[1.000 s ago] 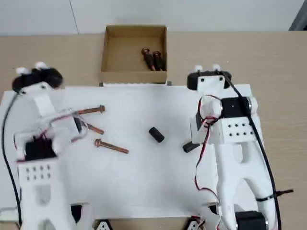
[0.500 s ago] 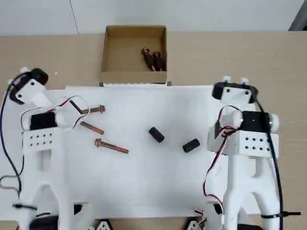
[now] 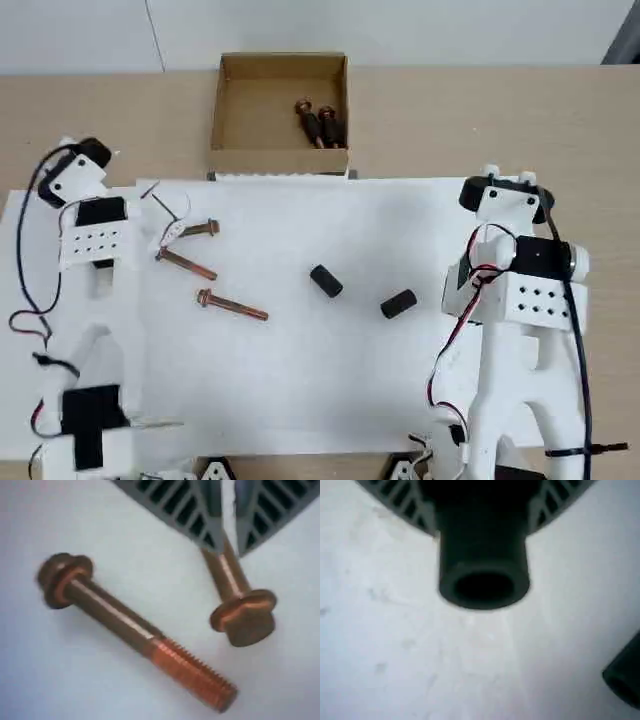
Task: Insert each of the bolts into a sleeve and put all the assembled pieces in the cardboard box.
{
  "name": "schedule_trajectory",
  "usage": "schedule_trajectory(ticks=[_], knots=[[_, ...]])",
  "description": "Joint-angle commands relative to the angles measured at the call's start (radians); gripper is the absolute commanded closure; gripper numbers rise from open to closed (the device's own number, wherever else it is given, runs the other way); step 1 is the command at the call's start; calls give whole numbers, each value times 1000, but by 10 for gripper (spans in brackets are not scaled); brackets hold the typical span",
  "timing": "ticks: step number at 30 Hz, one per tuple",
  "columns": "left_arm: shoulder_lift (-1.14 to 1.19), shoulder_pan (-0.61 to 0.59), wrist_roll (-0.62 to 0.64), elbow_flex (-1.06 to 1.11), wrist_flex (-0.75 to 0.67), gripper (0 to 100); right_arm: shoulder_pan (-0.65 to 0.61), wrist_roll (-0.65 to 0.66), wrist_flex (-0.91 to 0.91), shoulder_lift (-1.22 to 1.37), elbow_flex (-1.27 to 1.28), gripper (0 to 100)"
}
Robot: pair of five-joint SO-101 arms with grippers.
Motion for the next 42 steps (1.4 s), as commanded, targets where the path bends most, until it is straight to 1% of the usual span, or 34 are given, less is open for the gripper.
schedule_trajectory(ticks=[1, 3, 6, 9, 17, 21, 28, 31, 34, 38, 42], knots=[[29, 0, 3, -42, 3, 994, 10, -11, -10, -33, -6, 994], [46, 0, 3, -44, -2, 981, 10, -11, -10, -33, -6, 994], [66, 0, 3, -56, 5, 918, 10, -12, -10, -33, -6, 994], [68, 0, 3, -59, 3, 889, 10, -12, -10, -33, -6, 994], [74, 5, 2, -58, -3, 889, 10, -12, -10, -33, -6, 994], [135, 17, 2, -68, -3, 889, 10, -12, -10, -33, -6, 994], [249, 14, 3, -173, 3, 889, 10, -12, -10, -33, -6, 994], [285, 12, 3, -185, 3, 889, 10, -12, -10, -33, -6, 994], [318, 11, 3, -185, 3, 909, 10, -12, -10, -33, -6, 994], [348, 9, 3, -185, -2, 998, 10, -11, -10, -33, -6, 994], [351, 9, 3, -185, -3, 995, 10, -11, -8, -33, -6, 994]])
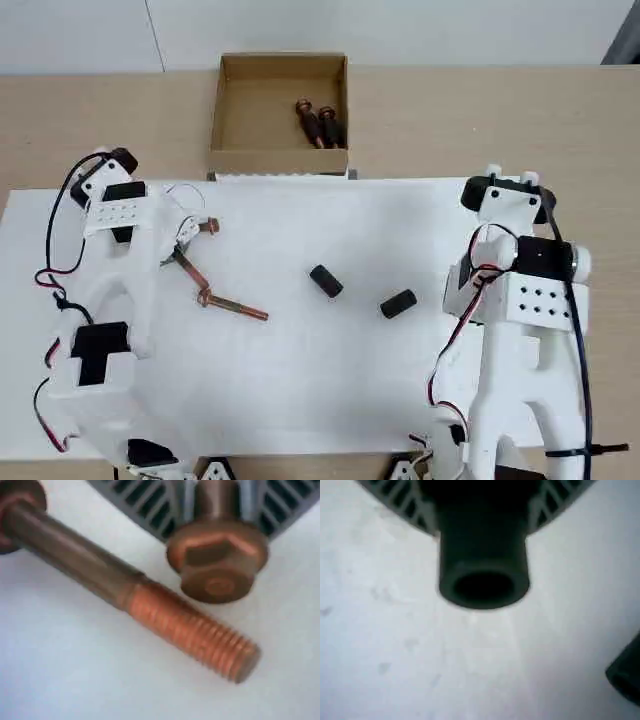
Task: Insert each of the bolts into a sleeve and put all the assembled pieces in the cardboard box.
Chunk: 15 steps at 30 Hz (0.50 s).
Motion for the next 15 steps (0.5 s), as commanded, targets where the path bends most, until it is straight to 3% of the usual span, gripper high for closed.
schedule_trajectory(ticks=[1, 8, 15], knots=[[3, -11, 3, -12, 6, 995, 4, -11, -8, -33, -6, 994], [-2, -3, 2, -59, 17, 995, -1, -12, 15, -35, -66, 995], [-137, 29, -5, -180, 153, 995, -1, -12, 90, -35, -262, 995]])
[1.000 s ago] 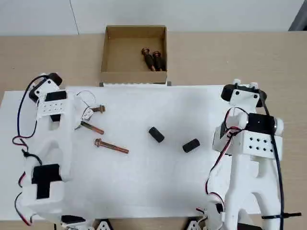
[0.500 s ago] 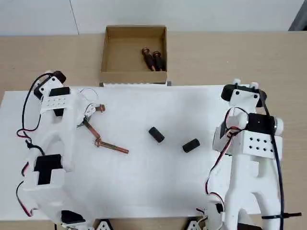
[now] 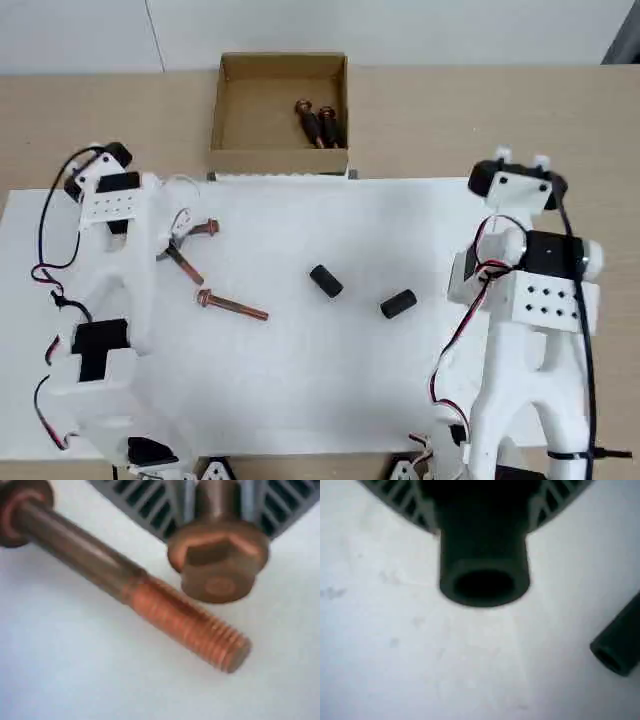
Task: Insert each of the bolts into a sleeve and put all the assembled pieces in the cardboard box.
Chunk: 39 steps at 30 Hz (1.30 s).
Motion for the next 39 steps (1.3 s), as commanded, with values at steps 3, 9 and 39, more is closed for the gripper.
schedule_trajectory(ticks=[3, 9, 39], knots=[[-215, 78, -46, -87, 94, 995, 1, -3, 53, -35, -184, 995], [-422, 167, -69, -91, 150, 995, -1, 3, 64, -36, -273, 995], [-1231, 385, -229, 449, 15, 995, -1, 129, -246, -599, 313, 995]])
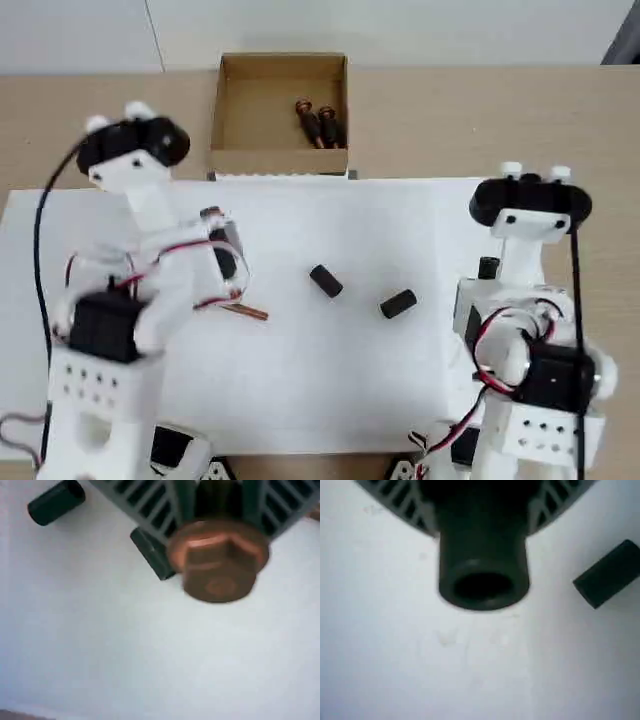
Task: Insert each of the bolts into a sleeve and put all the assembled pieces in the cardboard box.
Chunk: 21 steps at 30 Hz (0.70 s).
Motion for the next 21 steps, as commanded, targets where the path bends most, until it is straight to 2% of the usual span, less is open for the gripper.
schedule_trajectory(ticks=[1, 4, 7, 14, 21], knots=[[-181, 0, -35, 170, -166, 995, -1, 5, -128, -85, 86, 995], [-302, 0, -34, 298, -259, 995, -4, -9, -229, -147, 189, 995], [-391, 2, -32, 383, -318, 995, -59, -51, -292, -193, 270, 995], [-486, 2, -34, 501, -400, 995, -288, -138, -410, -229, 394, 995], [-554, 9, -32, 619, -494, 995, -483, -138, -596, -236, 506, 995]])
